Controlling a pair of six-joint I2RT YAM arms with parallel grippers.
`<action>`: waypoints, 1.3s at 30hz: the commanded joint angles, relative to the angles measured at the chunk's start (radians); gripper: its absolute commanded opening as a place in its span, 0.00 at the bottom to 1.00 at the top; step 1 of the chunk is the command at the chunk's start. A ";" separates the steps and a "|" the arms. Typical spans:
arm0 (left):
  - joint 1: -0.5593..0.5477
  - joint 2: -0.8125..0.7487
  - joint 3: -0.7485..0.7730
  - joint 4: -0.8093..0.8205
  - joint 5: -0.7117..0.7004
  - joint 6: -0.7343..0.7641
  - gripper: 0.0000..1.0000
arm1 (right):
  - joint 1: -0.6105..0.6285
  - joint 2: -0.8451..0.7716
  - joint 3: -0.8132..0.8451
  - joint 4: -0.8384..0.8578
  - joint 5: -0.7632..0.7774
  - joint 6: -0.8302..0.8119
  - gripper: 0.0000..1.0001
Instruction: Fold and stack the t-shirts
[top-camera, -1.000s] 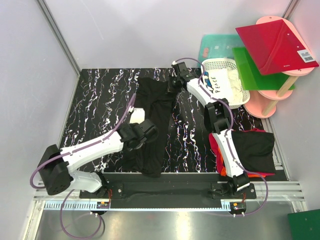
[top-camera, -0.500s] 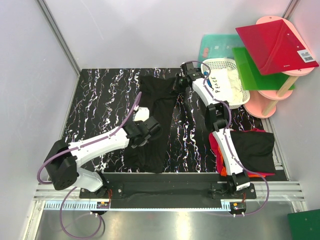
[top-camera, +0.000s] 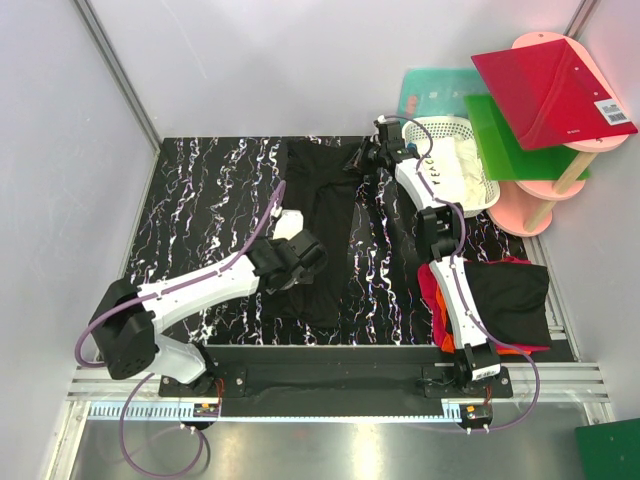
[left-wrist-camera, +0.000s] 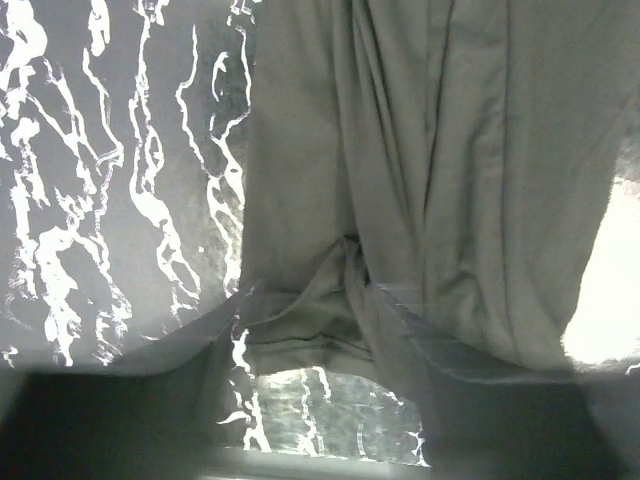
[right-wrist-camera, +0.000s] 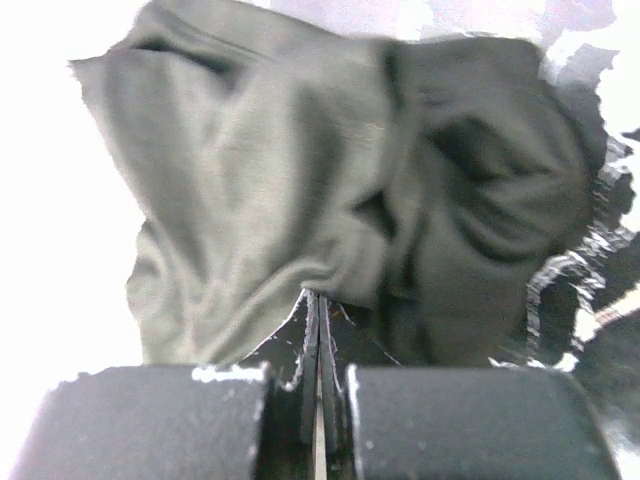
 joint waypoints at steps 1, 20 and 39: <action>0.005 -0.060 -0.009 0.109 -0.012 0.014 0.99 | 0.021 -0.207 -0.130 0.147 -0.103 -0.061 0.04; 0.222 -0.245 -0.306 0.307 0.236 -0.041 0.99 | 0.150 -1.384 -1.692 0.486 0.056 0.019 1.00; 0.344 -0.230 -0.642 0.632 0.563 -0.217 0.83 | 0.292 -1.438 -2.191 0.661 -0.005 0.334 0.83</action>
